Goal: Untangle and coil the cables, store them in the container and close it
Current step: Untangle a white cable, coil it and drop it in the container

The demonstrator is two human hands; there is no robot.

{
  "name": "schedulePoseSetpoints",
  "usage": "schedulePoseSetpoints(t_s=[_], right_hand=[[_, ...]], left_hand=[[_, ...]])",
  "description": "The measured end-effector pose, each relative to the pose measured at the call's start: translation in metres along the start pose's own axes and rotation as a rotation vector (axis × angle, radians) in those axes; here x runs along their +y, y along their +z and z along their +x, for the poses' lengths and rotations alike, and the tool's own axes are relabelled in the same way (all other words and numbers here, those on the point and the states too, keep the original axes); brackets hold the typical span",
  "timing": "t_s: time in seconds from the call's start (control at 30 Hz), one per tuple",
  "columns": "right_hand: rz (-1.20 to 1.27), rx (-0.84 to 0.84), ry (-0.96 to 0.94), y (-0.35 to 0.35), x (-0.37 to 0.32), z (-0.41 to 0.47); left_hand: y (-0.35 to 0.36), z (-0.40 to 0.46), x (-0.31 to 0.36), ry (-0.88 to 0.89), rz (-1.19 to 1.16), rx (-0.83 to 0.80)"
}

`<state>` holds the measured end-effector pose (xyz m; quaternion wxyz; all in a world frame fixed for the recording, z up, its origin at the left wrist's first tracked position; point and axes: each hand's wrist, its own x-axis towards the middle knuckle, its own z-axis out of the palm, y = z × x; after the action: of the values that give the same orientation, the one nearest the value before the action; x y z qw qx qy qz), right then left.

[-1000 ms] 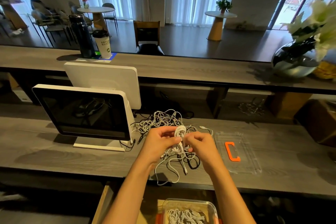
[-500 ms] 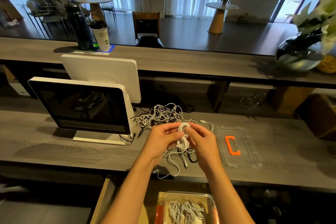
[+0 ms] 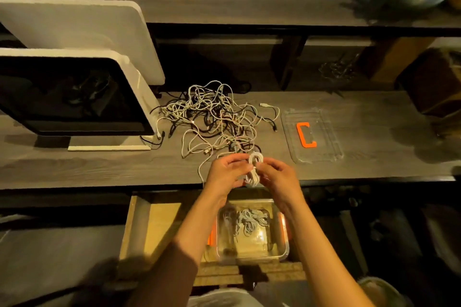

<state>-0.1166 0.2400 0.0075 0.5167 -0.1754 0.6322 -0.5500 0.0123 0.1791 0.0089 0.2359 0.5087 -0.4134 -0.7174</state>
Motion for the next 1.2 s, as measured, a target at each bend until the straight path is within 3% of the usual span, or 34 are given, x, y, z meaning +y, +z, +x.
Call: schedulePoseSetpoints(t_s=[0.2, 0.37, 0.57, 0.87, 1.0, 1.2], right_hand=[[-0.063, 0.121, 0.164, -0.033, 0.062, 0.005], [-0.125, 0.234, 0.321, -0.056, 0.13, 0.009], [-0.046, 0.329, 0.501, -0.067, 0.172, 0.02], [-0.001, 0.319, 0.515, -0.063, 0.181, 0.043], [-0.046, 0.329, 0.357, -0.05, 0.158, 0.03], [0.035, 0.207, 0.296, 0.001, 0.113, 0.035]], left_hand=[[0.025, 0.018, -0.07, -0.221, -0.006, 0.063], [0.036, 0.027, -0.135, -0.409, 0.011, 0.018], [0.049, 0.045, -0.183, -0.543, -0.06, 0.024], [0.057, 0.061, -0.186, -0.5, -0.069, 0.038], [0.04, 0.05, -0.171, -0.426, -0.114, 0.12], [0.01, 0.031, -0.135, -0.21, -0.267, 0.317]])
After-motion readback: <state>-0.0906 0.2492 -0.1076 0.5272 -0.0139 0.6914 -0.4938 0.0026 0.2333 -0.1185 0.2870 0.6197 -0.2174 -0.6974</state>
